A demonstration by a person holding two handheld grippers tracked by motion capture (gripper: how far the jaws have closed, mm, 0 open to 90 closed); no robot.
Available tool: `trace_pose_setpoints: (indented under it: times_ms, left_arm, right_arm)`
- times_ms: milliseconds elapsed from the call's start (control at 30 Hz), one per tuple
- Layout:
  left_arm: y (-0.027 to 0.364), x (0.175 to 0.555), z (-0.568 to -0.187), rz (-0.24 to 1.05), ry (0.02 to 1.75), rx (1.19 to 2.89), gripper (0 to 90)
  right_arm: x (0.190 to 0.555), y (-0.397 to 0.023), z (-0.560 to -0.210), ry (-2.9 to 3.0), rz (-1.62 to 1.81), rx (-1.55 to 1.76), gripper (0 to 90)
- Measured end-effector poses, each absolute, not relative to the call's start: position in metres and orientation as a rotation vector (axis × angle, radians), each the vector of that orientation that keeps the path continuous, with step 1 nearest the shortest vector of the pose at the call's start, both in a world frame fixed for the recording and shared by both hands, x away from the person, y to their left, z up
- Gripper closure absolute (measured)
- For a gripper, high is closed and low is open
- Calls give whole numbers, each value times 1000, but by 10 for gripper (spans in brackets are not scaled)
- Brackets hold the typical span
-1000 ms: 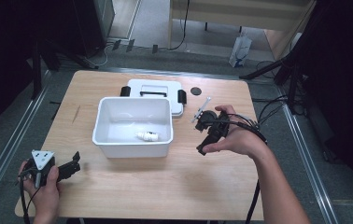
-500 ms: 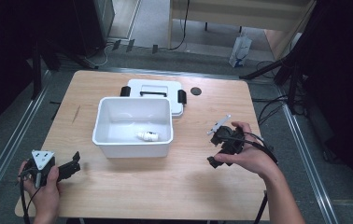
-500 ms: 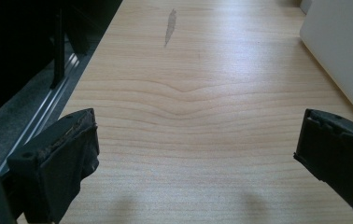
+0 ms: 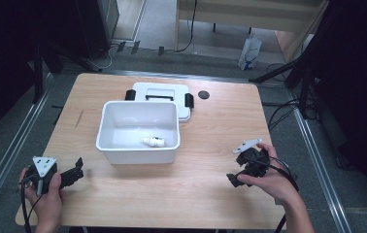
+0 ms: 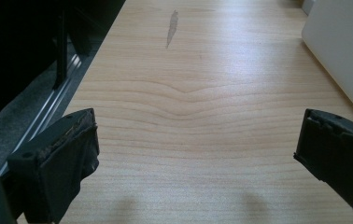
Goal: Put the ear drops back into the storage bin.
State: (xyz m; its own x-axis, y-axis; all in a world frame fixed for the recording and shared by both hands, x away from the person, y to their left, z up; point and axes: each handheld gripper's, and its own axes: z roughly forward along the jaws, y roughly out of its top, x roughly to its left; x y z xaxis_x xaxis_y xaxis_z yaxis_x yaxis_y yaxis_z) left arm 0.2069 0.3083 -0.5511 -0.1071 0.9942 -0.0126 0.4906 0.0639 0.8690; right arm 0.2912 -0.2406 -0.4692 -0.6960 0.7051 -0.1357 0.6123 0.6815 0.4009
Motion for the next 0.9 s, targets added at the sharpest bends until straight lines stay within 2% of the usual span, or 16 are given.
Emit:
trace_pose_setpoints:
  times_ms: [533, 900]
  left_arm:
    - [308, 206, -551, 979, 1682, 1491, 1]
    - [307, 206, -551, 988, 1687, 1492, 1]
  right_arm:
    - [260, -289, -512, 2447, 683, 1170, 0]
    - [231, -329, -547, 2262, 1110, 1225, 0]
